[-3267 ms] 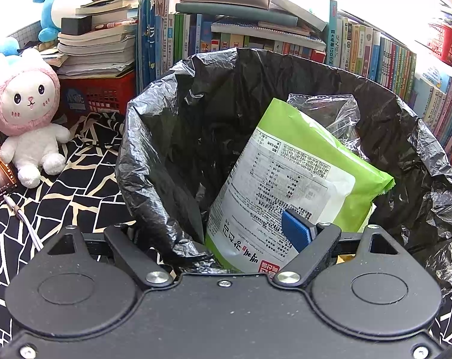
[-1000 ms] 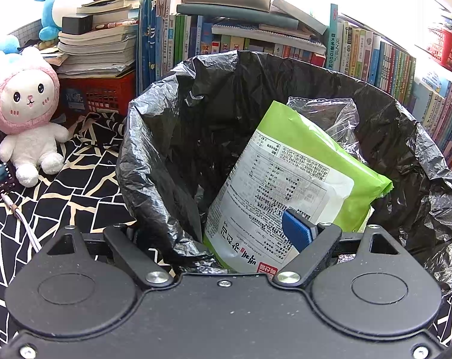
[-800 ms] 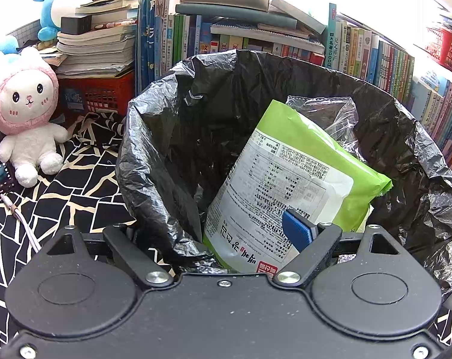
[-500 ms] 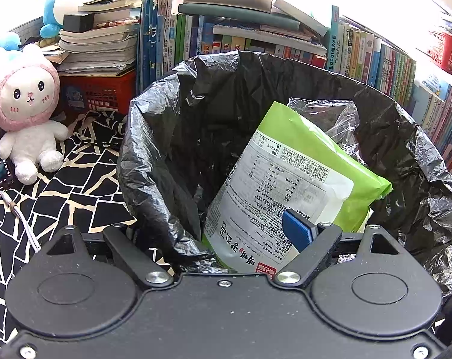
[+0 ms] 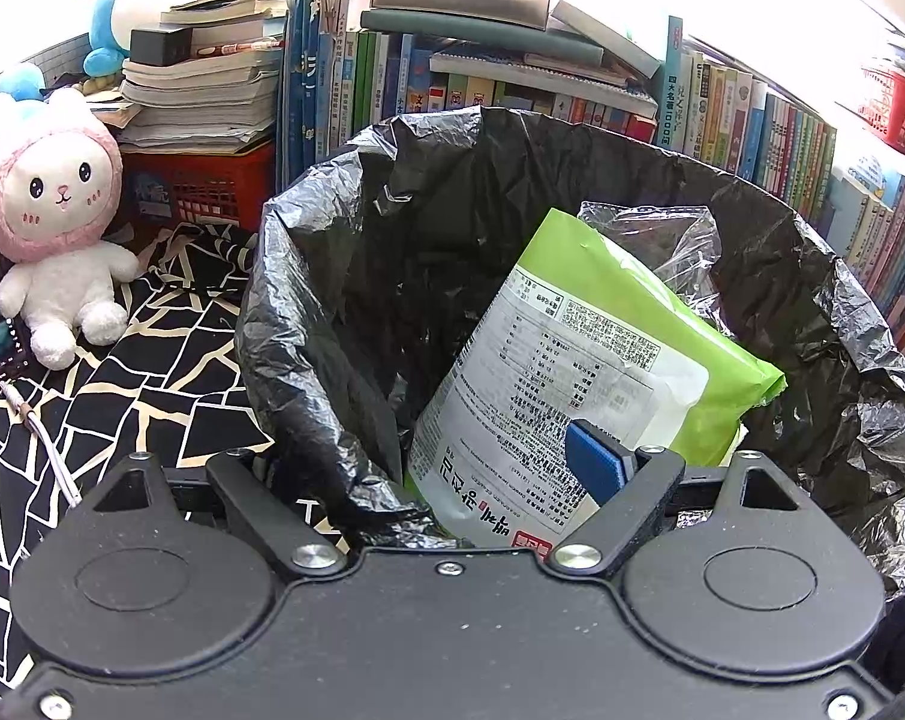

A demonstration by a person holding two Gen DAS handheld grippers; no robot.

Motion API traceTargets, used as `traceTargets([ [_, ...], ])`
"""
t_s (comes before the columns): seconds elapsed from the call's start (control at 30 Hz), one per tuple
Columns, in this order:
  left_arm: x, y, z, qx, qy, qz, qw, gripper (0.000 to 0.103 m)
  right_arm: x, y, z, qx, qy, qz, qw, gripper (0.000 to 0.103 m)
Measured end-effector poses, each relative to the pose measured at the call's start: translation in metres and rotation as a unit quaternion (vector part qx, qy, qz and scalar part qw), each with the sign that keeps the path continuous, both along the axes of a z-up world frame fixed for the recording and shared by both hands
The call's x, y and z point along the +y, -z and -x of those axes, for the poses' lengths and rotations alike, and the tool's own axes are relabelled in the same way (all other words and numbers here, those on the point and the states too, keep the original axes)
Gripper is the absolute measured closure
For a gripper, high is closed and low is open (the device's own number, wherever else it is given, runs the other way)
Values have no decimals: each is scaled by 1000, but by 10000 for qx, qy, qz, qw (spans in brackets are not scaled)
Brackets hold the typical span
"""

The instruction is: Collect trash

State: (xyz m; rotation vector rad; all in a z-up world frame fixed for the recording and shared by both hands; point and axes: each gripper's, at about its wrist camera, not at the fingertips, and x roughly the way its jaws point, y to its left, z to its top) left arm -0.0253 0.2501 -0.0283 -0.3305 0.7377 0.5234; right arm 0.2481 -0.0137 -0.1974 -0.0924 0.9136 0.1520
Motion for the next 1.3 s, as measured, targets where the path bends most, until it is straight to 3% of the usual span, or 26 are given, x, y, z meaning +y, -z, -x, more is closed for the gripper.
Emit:
traceTargets([
  [0.17,0,0,1,-13,4,-4,10000,17,-1,-1,-5,-103,-24,-41,9999,0],
  [0.23,0,0,1,-22,4,-3,10000,17,0,-1,-7,-146,-33,-21,9999,7],
  [0.33,0,0,1,-26,3,-2,10000,17,0,-4,-10,-245,-35,-79,9997,33],
  [0.4,0,0,1,-34,-10,4,10000,17,-1,-8,-9,-305,-30,-102,9995,68],
  [0.5,0,0,0,-45,-23,11,10000,17,-3,-18,-6,-354,-89,-116,9993,81],
  [1.0,2,0,-1,-2,4,21,10000,17,-8,-110,23,-1121,-674,19,9914,94],
  [1.3,3,2,-1,34,61,109,9999,17,-7,-160,40,-1415,-845,-53,9863,94],
])
